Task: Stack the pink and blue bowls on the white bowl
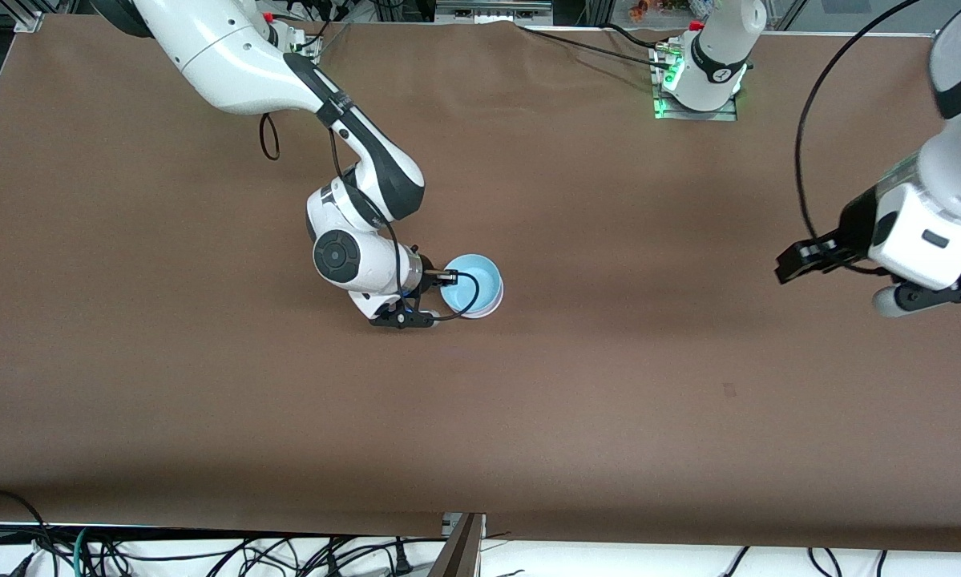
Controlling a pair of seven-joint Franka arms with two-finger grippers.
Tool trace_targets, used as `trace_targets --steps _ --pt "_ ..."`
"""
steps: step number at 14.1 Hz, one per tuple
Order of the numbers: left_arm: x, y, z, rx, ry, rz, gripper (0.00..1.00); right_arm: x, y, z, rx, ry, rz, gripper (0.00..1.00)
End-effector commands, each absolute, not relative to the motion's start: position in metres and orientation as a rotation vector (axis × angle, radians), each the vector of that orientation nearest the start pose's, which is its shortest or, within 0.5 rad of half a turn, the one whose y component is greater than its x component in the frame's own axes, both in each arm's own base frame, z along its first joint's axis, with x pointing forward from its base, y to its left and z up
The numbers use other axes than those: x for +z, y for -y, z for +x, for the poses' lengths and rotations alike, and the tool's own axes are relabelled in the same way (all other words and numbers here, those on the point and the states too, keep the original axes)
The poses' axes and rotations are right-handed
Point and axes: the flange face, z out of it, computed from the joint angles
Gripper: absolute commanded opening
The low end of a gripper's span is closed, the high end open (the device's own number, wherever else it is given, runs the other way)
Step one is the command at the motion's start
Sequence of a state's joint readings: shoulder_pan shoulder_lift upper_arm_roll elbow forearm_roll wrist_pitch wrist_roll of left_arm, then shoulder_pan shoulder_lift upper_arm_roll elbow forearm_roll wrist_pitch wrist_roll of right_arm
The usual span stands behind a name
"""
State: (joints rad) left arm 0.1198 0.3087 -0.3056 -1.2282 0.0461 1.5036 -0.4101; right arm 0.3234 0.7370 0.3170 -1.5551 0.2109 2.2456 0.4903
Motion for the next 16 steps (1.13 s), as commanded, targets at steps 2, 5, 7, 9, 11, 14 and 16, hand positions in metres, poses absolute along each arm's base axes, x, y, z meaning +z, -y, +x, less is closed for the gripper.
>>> trace_targets --steps 2,5,7,9,11,14,16 --pt "0.609 0.051 0.606 0.098 0.154 -3.167 0.68 0.230 -0.407 0.580 0.290 -0.075 -2.825 0.09" --pt "0.609 0.038 0.594 0.104 0.098 -3.148 0.68 0.238 -0.406 0.586 0.265 -0.070 -2.822 1.00" --pt "0.610 0.036 0.587 0.099 0.060 -3.140 0.68 0.258 -0.402 0.600 0.223 -0.076 -2.807 1.00" --pt "0.606 0.038 0.578 0.073 0.057 -3.126 0.68 0.277 -0.385 0.615 0.220 -0.065 -2.848 1.00" --pt "0.599 0.041 0.565 0.027 0.057 -3.111 0.68 0.298 -0.360 0.629 0.264 0.009 -2.972 1.00" --pt "0.595 0.034 0.551 0.000 0.081 -3.095 0.68 0.360 -0.300 0.647 0.279 0.127 -3.091 1.00" --pt "0.591 0.035 0.543 -0.007 0.038 -3.087 0.69 0.395 -0.252 0.658 0.256 0.285 -3.078 1.00"
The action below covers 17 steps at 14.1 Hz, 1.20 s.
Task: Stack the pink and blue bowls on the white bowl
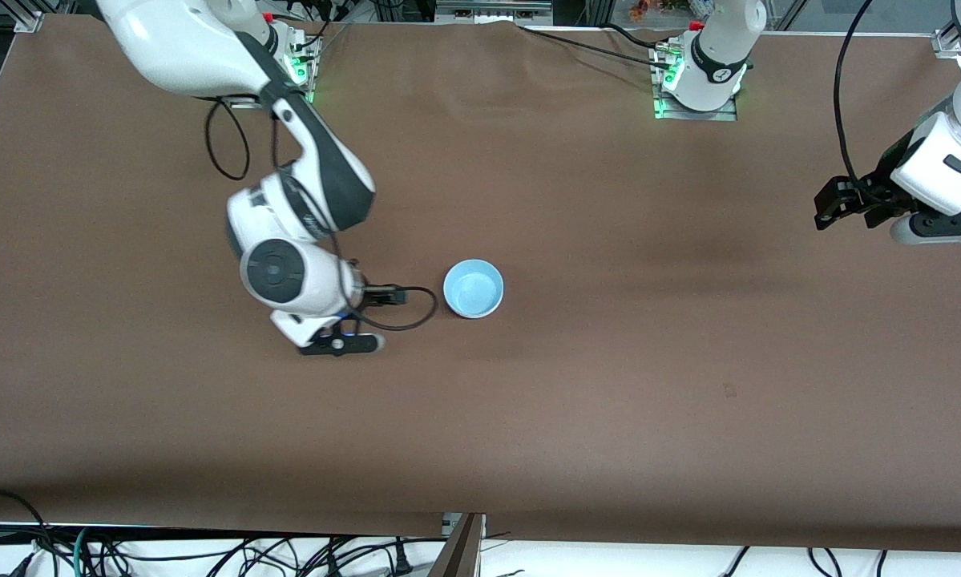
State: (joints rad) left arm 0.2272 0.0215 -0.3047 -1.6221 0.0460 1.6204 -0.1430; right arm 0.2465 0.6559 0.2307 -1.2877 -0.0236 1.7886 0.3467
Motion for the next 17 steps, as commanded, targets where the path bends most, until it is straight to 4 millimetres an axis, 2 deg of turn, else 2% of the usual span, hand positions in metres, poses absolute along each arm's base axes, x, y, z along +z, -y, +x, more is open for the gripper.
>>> trace_targets --steps 1,4,6,7,9,10,11,12,13,15,17 --pt "0.590 0.036 0.537 -0.024 0.007 -3.080 0.69 0.411 -0.225 0.661 0.264 0.323 -3.081 1.00" --pt "0.580 0.035 0.523 -0.069 0.003 -3.063 0.76 0.474 -0.142 0.653 0.304 0.441 -3.089 1.00" --pt "0.579 0.036 0.518 -0.089 0.000 -3.057 0.81 0.513 -0.095 0.636 0.299 0.450 -3.103 1.00" --pt "0.578 0.037 0.519 -0.087 -0.002 -3.059 0.84 0.528 -0.082 0.624 0.286 0.415 -3.118 1.00" --pt "0.577 0.036 0.518 -0.080 -0.036 -3.068 0.88 0.559 -0.074 0.606 0.241 0.406 -3.145 1.00" --pt "0.577 0.031 0.518 -0.078 -0.075 -3.071 0.90 0.571 -0.064 0.596 0.265 0.386 -3.170 1.00" --pt "0.576 0.026 0.518 -0.074 -0.090 -3.075 0.91 0.596 -0.047 0.587 0.198 0.344 -3.192 1.00" --pt "0.576 0.024 0.518 -0.074 -0.088 -3.085 0.97 0.608 -0.033 0.584 0.156 0.305 -3.204 1.00" --pt "0.576 0.024 0.519 -0.076 -0.084 -3.090 1.00 0.613 -0.029 0.582 0.134 0.290 -3.203 1.00" --pt "0.576 0.022 0.522 -0.093 -0.080 -3.093 1.00 0.603 -0.019 0.580 0.174 0.272 -3.232 1.00" --pt "0.576 0.023 0.524 -0.113 -0.079 -3.098 1.00 0.609 -0.016 0.574 0.179 0.260 -3.256 1.00"
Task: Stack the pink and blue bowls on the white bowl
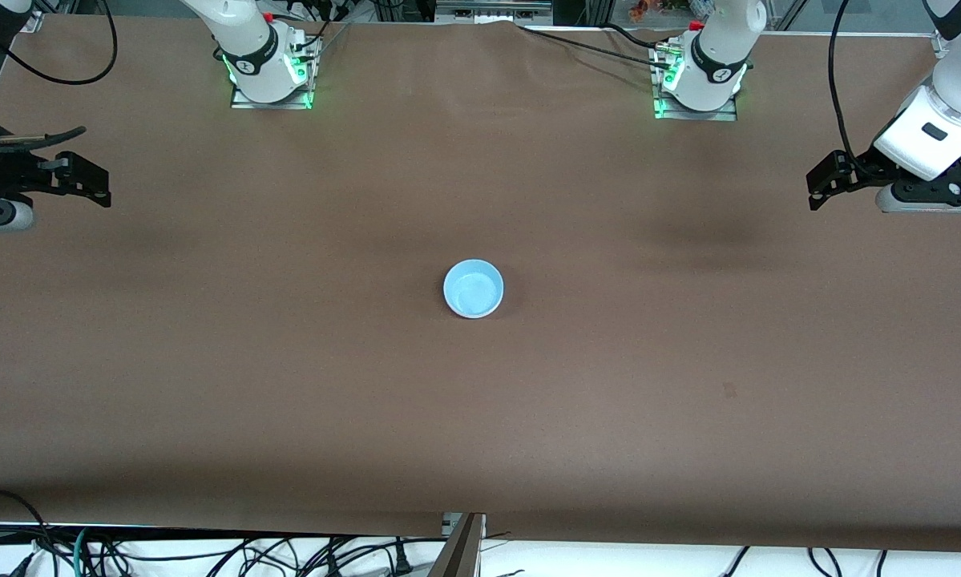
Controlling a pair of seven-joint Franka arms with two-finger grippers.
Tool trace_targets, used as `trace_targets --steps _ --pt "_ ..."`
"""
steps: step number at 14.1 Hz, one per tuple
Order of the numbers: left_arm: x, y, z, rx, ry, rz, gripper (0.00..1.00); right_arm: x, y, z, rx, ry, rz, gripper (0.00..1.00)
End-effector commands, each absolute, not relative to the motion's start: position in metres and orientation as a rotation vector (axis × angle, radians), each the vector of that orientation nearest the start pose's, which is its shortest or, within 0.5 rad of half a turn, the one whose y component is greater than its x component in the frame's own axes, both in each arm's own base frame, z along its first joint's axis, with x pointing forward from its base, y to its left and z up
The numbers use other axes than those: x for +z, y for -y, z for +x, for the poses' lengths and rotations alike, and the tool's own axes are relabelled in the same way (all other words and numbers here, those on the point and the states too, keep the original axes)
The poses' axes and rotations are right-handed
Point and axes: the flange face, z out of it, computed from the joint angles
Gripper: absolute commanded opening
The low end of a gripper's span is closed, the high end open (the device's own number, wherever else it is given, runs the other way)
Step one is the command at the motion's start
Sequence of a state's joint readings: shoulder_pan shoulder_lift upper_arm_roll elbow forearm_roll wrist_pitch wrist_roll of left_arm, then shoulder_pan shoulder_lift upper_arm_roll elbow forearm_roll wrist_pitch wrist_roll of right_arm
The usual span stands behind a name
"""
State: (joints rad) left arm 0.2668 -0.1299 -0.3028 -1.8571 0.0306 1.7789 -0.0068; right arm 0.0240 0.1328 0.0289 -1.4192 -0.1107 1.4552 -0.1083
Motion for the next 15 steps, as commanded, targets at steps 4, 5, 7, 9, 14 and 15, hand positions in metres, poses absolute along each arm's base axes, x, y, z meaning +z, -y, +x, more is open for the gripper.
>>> trace_targets --steps 4,5,7,9,14,15 --pt "0.577 0.021 0.529 -0.132 -0.037 -3.135 1.00 0.605 -0.020 0.561 0.208 0.124 -3.212 1.00" --pt "0.577 0.021 0.530 -0.135 -0.037 -3.136 1.00 0.603 -0.019 0.559 0.214 0.094 -3.178 1.00" --pt "0.575 0.021 0.531 -0.131 -0.034 -3.137 1.00 0.603 -0.021 0.559 0.213 0.066 -3.151 1.00" --pt "0.575 0.020 0.531 -0.131 -0.032 -3.137 1.00 0.603 -0.023 0.559 0.212 0.038 -3.142 1.00" --pt "0.581 0.013 0.541 -0.152 0.003 -3.176 1.00 0.604 -0.021 0.564 0.229 0.036 -3.141 1.00" --pt "0.581 0.013 0.541 -0.152 0.003 -3.176 1.00 0.604 -0.022 0.564 0.229 0.040 -3.141 1.00"
